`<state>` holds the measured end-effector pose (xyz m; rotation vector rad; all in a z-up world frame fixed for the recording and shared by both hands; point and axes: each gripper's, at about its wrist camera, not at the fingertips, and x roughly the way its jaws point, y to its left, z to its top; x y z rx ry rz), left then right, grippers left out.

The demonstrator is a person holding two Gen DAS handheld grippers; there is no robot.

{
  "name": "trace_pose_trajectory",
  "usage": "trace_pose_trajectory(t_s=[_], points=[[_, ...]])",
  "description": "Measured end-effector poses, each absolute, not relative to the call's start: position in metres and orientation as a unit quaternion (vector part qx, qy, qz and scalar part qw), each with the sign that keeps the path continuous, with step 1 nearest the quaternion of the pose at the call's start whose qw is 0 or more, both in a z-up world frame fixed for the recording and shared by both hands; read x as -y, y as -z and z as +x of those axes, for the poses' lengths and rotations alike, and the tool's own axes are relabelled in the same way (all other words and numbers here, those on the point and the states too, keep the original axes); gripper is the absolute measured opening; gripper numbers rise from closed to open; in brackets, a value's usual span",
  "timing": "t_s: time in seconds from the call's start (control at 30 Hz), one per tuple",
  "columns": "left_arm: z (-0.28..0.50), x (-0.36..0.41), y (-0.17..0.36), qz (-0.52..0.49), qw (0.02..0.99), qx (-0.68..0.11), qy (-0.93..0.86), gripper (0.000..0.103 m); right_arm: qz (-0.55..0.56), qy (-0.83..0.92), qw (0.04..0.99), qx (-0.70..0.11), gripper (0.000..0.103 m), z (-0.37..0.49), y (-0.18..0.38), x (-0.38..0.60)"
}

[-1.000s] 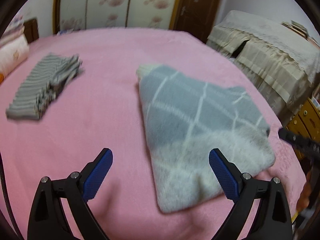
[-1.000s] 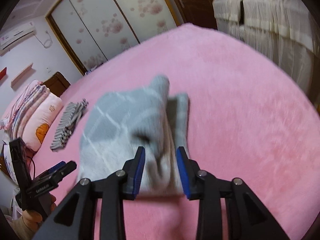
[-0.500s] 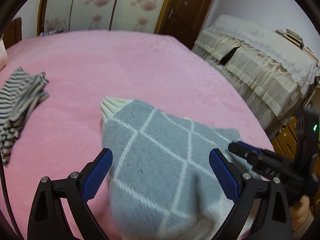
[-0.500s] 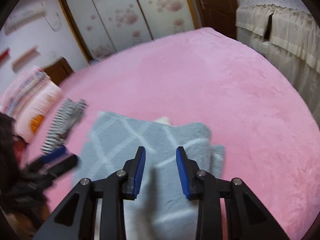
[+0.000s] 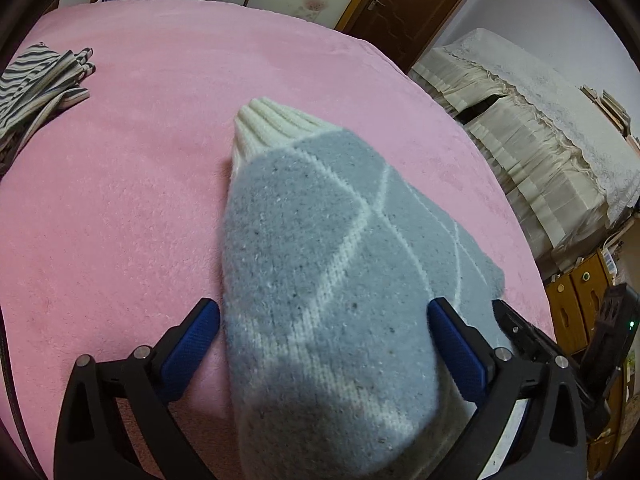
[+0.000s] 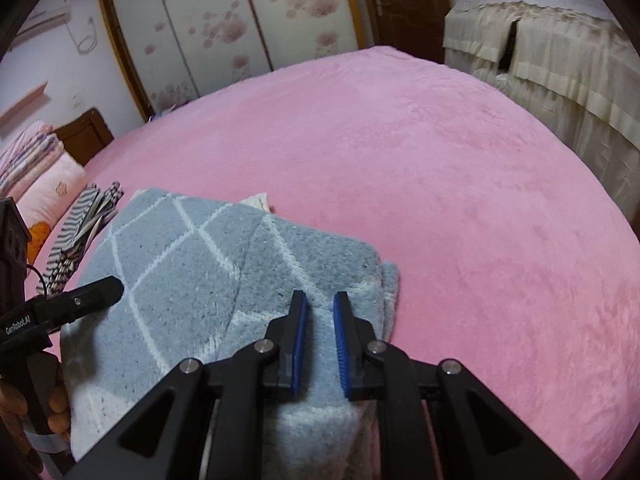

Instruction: Fold small clothes

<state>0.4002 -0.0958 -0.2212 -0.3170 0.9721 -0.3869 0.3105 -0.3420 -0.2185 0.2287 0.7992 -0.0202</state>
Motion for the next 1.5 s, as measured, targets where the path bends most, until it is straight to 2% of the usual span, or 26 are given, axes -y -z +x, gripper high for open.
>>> trace_pose_trajectory(t_s=[0.3,0.4,0.47,0.53,0.6,0.77,0.87,0.93,1.07,1.27,1.5], points=[[0.393,0.105,0.206,-0.109,0.872,-0.450,0.159,0.103,0.103,0.018,0.913,-0.394,0.012,0.311,0.214,0.339],[0.385,0.112,0.193,-0.078,0.885,-0.435,0.144,0.102,0.086,0.014,0.914,-0.397,0.016,0.311,0.203,0.331],[0.381,0.115,0.184,-0.065,0.886,-0.435,0.148,0.102,0.094,0.006,0.914,-0.395,0.021,0.307,0.194,0.331],[0.376,0.119,0.175,-0.059,0.884,-0.437,0.155,0.102,0.124,-0.005,0.912,-0.390,0.038,0.299,0.186,0.335],[0.369,0.122,0.164,-0.052,0.882,-0.439,0.165,0.102,0.151,-0.007,0.913,-0.380,0.050,0.288,0.175,0.338],[0.349,0.119,0.142,-0.054,0.860,-0.463,0.205,0.102,0.168,-0.021,0.916,-0.364,0.056,0.261,0.147,0.337],[0.329,0.115,0.120,-0.050,0.864,-0.447,0.226,0.102,0.177,-0.029,0.918,-0.353,0.063,0.241,0.126,0.340],[0.317,0.114,0.103,-0.043,0.867,-0.433,0.240,0.103,0.183,-0.046,0.918,-0.348,0.078,0.231,0.113,0.344],[0.295,0.108,0.077,-0.038,0.860,-0.422,0.285,0.103,0.171,-0.047,0.923,-0.343,0.082,0.213,0.090,0.349],[0.283,0.096,0.063,-0.040,0.855,-0.422,0.299,0.103,0.167,-0.059,0.911,-0.371,0.100,0.208,0.081,0.354],[0.296,0.091,0.083,-0.058,0.828,-0.465,0.307,0.103,0.201,-0.091,0.885,-0.409,0.101,0.214,0.102,0.362]])
